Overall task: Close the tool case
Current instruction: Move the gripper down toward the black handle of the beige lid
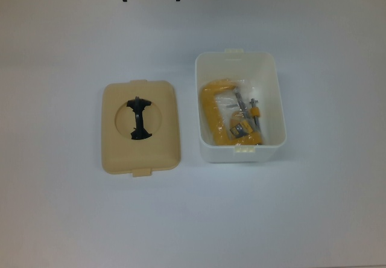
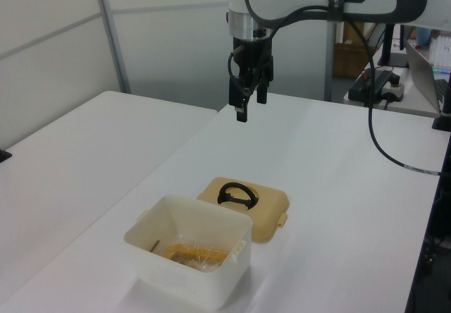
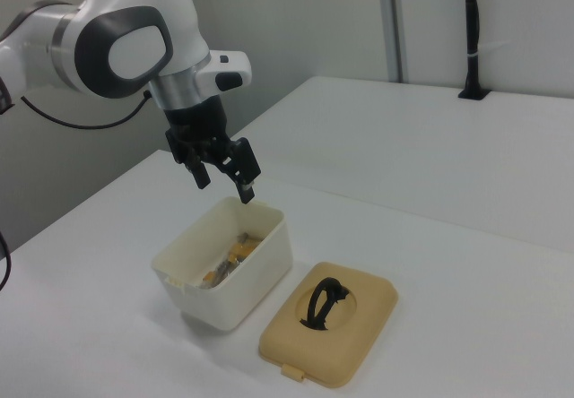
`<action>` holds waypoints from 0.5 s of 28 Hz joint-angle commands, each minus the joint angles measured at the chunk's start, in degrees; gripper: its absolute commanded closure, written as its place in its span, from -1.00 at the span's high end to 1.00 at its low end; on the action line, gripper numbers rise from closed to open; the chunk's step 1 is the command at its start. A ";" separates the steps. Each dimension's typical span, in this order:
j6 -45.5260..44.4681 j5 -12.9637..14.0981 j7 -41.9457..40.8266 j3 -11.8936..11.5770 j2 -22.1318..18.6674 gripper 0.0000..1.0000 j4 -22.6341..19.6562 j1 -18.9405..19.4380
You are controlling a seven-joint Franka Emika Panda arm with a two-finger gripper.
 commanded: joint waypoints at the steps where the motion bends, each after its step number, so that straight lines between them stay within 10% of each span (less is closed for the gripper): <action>1: 0.74 -0.03 1.38 -0.85 -0.22 1.00 -1.52 0.66; 14: 4.25 -1.08 -6.00 -0.76 4.70 1.00 -1.88 -1.28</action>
